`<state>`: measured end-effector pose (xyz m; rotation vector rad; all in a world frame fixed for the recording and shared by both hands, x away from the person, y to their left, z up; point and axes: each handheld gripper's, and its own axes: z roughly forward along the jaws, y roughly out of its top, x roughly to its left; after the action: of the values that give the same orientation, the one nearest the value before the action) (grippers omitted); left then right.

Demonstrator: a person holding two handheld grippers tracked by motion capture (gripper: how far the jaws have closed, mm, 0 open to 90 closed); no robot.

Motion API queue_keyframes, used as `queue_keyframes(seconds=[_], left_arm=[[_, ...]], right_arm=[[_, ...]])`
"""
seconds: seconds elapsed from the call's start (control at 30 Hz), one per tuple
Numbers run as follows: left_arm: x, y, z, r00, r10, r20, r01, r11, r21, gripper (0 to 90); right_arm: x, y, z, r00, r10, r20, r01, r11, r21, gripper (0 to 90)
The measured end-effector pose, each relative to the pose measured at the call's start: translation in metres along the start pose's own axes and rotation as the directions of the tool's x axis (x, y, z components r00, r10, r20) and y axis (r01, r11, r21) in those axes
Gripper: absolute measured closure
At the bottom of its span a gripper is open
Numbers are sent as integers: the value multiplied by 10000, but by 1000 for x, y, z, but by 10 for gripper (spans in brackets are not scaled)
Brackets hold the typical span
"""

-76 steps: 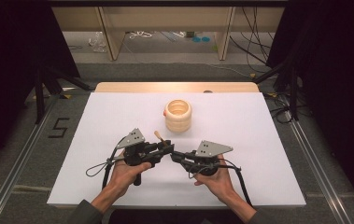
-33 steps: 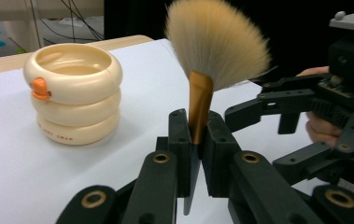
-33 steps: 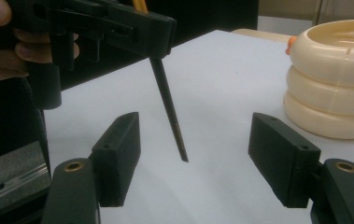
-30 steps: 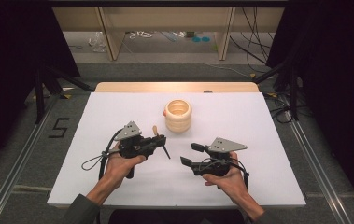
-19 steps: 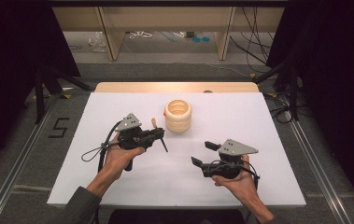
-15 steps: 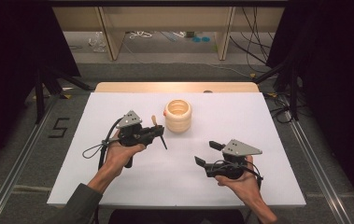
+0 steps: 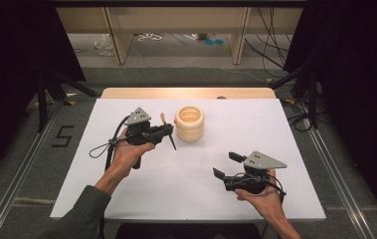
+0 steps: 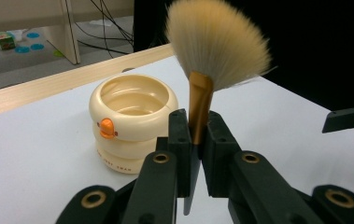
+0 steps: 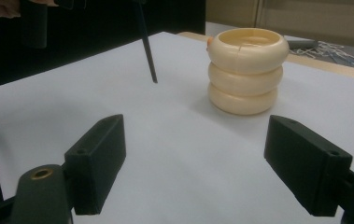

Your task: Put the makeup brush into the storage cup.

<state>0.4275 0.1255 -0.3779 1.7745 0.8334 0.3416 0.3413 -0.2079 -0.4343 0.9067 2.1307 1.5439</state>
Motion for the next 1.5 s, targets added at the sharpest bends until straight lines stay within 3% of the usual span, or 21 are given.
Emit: queue_keyframes(seconds=[0.1,0.17,0.37,0.53,0.57,0.67,0.77,0.8,0.9,1.13,1.17,1.23,1.5], left_arm=[[2,6,3,10000,77,-62,-76,10000,37,831],[3,10,5,10000,-14,-54,14,10000,14,831],[5,24,9,9993,289,-228,-288,9996,48,831],[5,33,14,9990,390,-238,-391,9992,-8,831],[5,33,14,9990,390,-238,-391,9992,-8,831],[7,39,21,9986,433,-297,-434,9991,-28,831],[8,42,24,9987,420,-304,-421,9991,-26,831],[8,43,26,9984,448,-333,-448,9990,2,831],[10,46,29,9984,422,-377,-422,9991,14,831],[12,53,36,9979,492,-415,-493,9988,-9,831],[12,53,36,9979,492,-415,-493,9988,-9,831],[12,57,39,9977,484,-468,-484,9988,10,831],[8,67,48,9965,651,-528,-654,9979,-38,831]], right_arm=[[1,-1,1,9999,87,-59,-88,10000,-38,219],[0,-1,1,9999,-119,64,119,9999,-13,221],[0,-1,2,10000,-83,29,84,10000,-25,225],[0,-1,0,10000,-25,44,24,9997,252,237],[-1,-2,3,10000,-84,-25,84,10000,-35,240],[0,-2,3,9999,-114,-12,114,9999,69,240],[0,-2,4,9999,-55,-90,54,10000,-14,240],[1,-3,4,9996,162,-212,-160,9998,69,240],[-1,-2,3,10000,-65,-34,66,10000,75,241],[0,-3,4,9999,-6,-170,6,10000,1,242],[0,-2,1,10000,42,-78,-39,9988,482,243],[0,-3,4,9999,-86,-85,88,9998,200,244],[0,-3,4,9998,-80,-154,83,9997,212,246]])
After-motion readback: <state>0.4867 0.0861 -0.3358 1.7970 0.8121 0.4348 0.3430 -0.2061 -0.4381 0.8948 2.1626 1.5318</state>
